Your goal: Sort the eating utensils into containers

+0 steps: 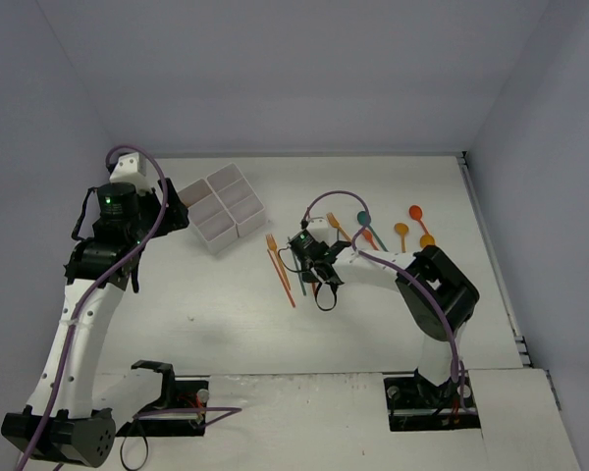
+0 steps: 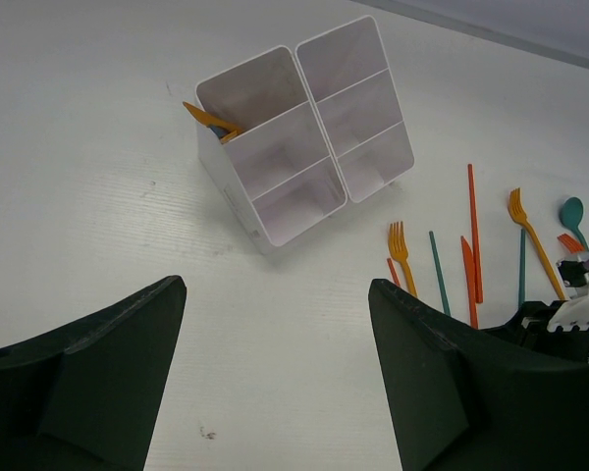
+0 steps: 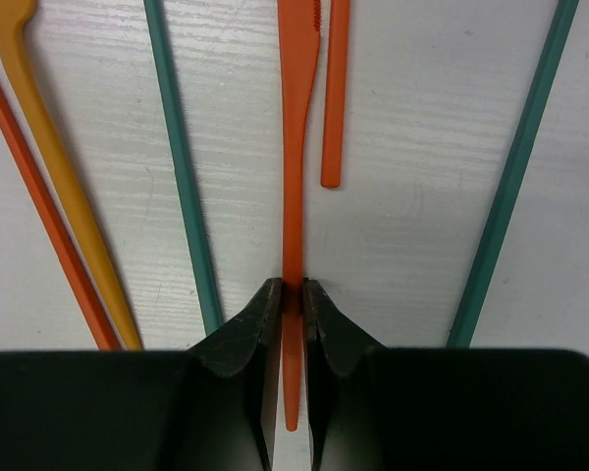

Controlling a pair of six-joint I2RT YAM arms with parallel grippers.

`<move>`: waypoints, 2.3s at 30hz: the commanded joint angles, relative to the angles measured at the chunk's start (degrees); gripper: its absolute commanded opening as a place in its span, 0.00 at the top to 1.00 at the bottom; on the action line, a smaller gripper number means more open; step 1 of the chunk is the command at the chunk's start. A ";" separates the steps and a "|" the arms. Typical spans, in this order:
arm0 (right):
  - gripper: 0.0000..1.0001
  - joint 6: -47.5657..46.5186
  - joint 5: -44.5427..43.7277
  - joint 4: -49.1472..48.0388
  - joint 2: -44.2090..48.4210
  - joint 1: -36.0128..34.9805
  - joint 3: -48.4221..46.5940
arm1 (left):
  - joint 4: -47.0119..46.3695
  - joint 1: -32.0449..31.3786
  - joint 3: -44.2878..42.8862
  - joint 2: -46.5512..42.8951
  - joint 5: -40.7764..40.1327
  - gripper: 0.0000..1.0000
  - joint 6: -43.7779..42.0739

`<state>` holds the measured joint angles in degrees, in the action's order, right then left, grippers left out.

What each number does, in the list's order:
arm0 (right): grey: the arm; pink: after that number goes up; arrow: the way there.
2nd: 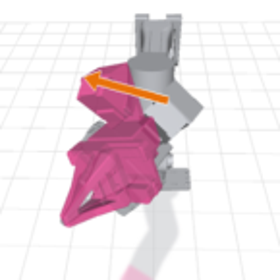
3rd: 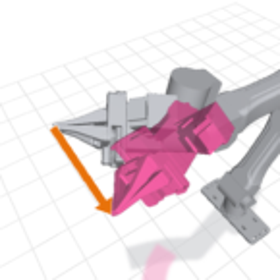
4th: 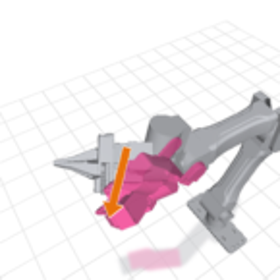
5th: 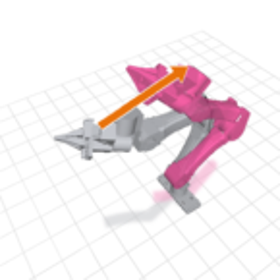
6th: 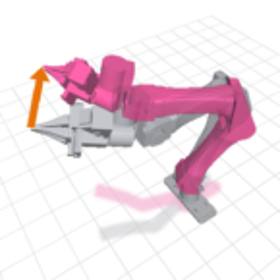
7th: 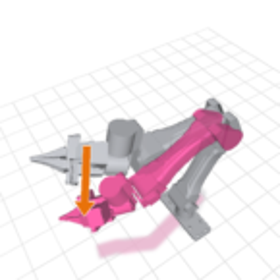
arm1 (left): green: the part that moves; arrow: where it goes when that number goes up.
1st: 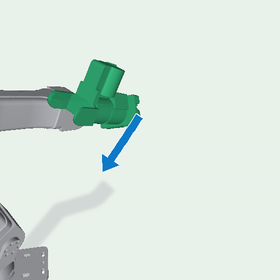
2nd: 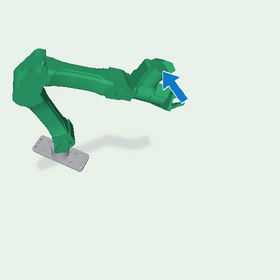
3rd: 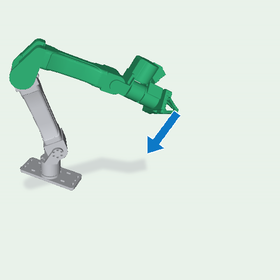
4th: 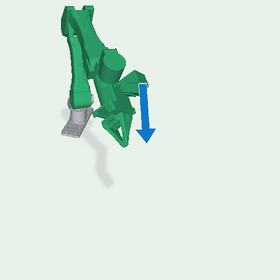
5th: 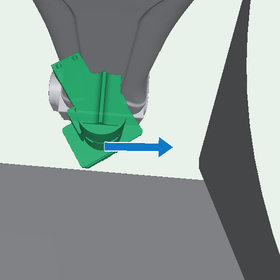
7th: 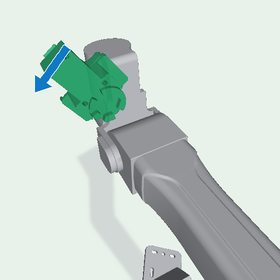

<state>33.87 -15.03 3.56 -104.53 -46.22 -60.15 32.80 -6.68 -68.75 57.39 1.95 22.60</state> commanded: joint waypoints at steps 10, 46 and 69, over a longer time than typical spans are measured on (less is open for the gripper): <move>1.00 -3.92 4.88 7.15 -1.14 -0.66 -0.29 | -2.40 0.17 -5.08 1.94 11.27 0.27 3.44; 1.00 -23.33 10.75 -2.94 37.56 -4.96 0.05 | -18.23 -21.75 -15.09 22.08 23.05 0.31 18.63; 0.58 -22.80 9.58 -6.20 36.17 -5.04 0.69 | -25.13 -23.67 -12.96 23.42 22.62 1.00 23.57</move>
<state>11.47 -4.23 1.94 -68.84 -50.78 -58.97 14.42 -30.43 -81.19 83.77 25.61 44.89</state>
